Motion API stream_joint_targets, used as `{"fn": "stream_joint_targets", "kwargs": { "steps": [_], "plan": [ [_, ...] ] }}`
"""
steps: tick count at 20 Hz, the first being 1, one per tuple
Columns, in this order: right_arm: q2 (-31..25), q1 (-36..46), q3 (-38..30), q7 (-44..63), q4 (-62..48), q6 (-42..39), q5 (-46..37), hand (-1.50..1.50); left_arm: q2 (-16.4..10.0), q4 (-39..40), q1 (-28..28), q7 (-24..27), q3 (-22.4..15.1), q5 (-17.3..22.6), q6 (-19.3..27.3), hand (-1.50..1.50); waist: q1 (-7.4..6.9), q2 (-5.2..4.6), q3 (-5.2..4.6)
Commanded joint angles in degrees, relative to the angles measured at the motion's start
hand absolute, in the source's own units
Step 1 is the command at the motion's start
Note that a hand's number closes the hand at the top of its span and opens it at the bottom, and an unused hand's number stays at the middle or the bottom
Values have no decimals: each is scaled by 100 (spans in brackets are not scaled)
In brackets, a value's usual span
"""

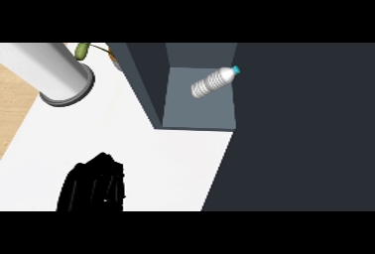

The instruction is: Pick up the bottled water, place it into the cabinet and close the cabinet

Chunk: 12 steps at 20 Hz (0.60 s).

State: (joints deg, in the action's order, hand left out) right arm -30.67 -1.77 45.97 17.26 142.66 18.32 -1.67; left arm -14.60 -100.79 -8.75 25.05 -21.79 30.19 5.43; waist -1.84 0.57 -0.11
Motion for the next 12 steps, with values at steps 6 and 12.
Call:
{"fn": "stream_joint_targets", "kwargs": {
  "steps": [6, 12],
  "plan": [
    [1314, 1118, 777, 1248, 139, 294, -455, 150, -668, -1262, -1535, 247, 298, 192, -323, 150, 18, 5, -12],
    [2416, 2585, 191, 2286, -531, 370, -669, 150, -1101, -1783, -2201, 283, 928, 704, -760, 150, 31, -19, -10]
  ]
}}
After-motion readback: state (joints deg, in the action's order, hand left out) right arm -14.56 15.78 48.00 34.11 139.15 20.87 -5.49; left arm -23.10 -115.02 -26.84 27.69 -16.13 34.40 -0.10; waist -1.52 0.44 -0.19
